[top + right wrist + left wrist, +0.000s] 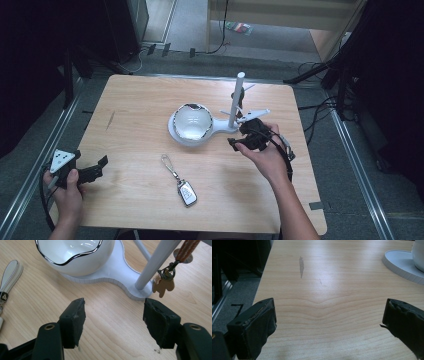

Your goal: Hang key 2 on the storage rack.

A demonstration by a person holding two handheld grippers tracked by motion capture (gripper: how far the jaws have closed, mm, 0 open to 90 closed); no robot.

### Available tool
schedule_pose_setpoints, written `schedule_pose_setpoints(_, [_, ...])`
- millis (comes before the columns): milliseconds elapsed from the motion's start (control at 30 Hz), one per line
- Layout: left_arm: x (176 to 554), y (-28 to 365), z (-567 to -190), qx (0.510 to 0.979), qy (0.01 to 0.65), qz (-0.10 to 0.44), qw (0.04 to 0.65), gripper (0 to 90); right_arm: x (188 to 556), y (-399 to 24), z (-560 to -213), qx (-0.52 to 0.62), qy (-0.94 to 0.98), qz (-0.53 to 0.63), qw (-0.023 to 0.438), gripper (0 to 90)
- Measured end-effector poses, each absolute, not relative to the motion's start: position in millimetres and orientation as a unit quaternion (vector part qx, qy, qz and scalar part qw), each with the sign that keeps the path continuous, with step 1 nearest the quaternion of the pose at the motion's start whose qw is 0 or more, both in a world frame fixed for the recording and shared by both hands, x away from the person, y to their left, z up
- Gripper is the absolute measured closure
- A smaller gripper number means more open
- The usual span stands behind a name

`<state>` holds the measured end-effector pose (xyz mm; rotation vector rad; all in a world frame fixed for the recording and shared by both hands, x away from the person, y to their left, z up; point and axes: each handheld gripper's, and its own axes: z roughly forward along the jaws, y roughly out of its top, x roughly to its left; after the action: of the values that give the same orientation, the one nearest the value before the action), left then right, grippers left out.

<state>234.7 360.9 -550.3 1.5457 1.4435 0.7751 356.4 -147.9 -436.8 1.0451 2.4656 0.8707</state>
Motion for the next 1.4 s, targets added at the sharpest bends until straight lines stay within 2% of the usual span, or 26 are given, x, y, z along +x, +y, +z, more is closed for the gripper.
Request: schedule_pose_setpoints(1400, [235,361,-550,0.619,0.578,0.310,0.432,0.0,342,-88,-457,0.311,0.914,0.231,0.115,41.5])
